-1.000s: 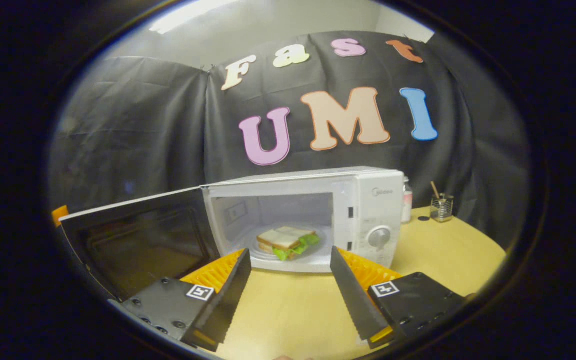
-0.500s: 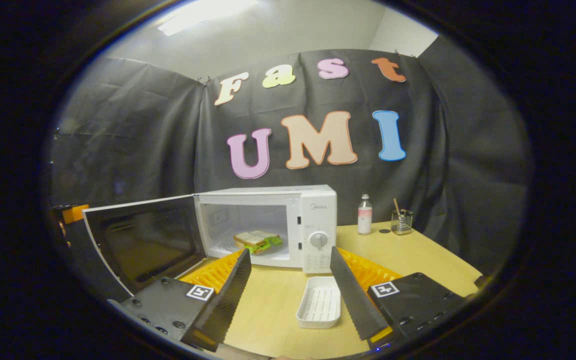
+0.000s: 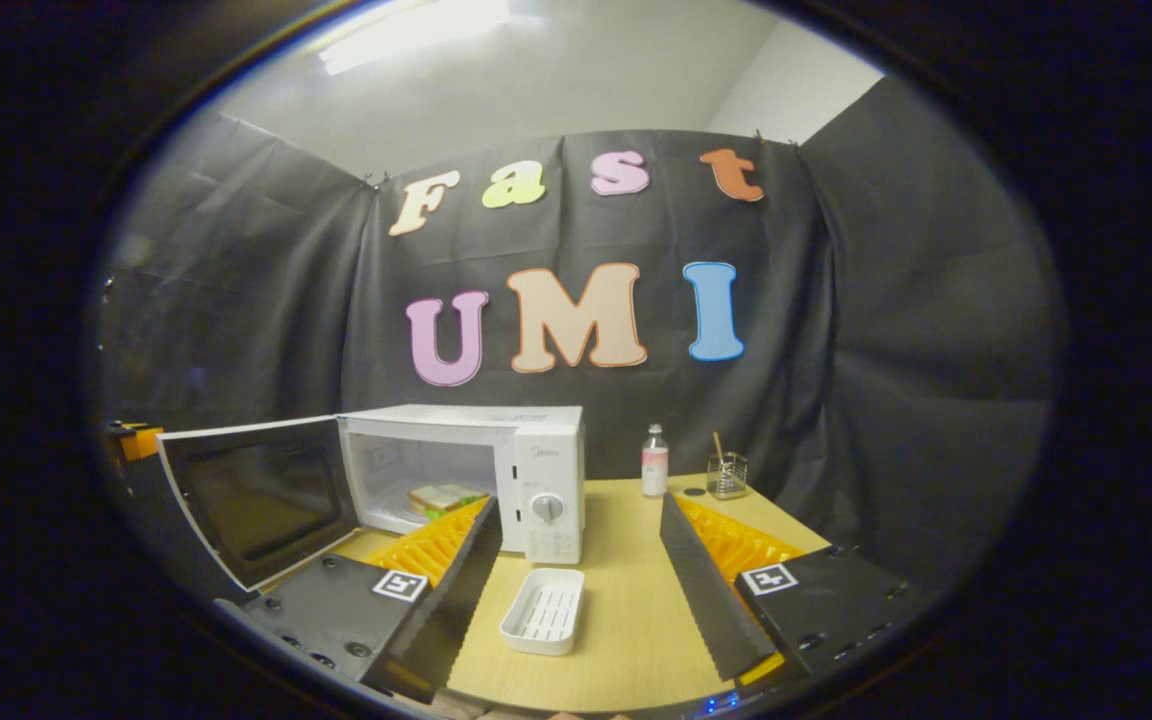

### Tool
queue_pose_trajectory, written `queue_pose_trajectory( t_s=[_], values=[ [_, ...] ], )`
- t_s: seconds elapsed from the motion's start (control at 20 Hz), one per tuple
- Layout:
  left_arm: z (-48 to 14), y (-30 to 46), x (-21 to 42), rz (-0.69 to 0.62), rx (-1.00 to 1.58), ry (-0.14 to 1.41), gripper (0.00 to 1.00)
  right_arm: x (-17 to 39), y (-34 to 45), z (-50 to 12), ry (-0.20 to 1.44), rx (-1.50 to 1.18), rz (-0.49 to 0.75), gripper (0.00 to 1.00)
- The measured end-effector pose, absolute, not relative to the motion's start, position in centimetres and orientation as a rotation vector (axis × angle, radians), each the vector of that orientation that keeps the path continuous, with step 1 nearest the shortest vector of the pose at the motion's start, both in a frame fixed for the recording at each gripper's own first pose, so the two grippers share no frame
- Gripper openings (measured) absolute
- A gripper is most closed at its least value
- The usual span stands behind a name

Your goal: Open the microwave oven with the left hand, put the food in, and close the microwave oven.

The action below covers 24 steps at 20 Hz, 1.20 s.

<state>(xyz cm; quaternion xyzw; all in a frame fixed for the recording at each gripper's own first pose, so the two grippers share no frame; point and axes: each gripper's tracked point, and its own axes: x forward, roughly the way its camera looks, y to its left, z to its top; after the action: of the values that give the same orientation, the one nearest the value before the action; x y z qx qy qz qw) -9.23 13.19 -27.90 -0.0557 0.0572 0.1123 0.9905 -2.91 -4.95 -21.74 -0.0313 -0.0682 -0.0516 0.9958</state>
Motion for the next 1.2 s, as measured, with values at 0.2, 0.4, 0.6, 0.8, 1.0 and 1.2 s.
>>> queue_pose_trajectory(
  t_s=[0.2,0.4,0.6,0.8,1.0,1.2],
  values=[
    [-27.2,10.7,-9.1,0.118,-0.124,0.082,0.49,-4.1,-7.4,-20.4,-0.163,-0.031,-0.146,0.91],
    [-27.5,10.4,-8.7,0.113,-0.112,0.070,0.13,-5.3,-9.6,-19.0,-0.201,0.015,-0.176,0.91],
    [-28.4,9.8,-8.4,0.109,-0.109,0.097,0.01,-6.2,-11.0,-18.4,-0.229,-0.004,-0.226,0.97],
    [-28.2,9.1,-8.4,0.110,-0.093,0.093,0.01,-6.7,-11.6,-18.4,-0.222,-0.007,-0.232,0.91],
    [-27.5,7.1,-8.7,0.099,-0.061,0.077,0.01,-7.2,-12.4,-18.1,-0.222,-0.003,-0.241,0.91],
    [-27.0,3.0,-8.5,0.027,-0.070,0.050,0.01,-7.8,-12.5,-18.1,-0.224,-0.007,-0.238,0.91]
  ],
)
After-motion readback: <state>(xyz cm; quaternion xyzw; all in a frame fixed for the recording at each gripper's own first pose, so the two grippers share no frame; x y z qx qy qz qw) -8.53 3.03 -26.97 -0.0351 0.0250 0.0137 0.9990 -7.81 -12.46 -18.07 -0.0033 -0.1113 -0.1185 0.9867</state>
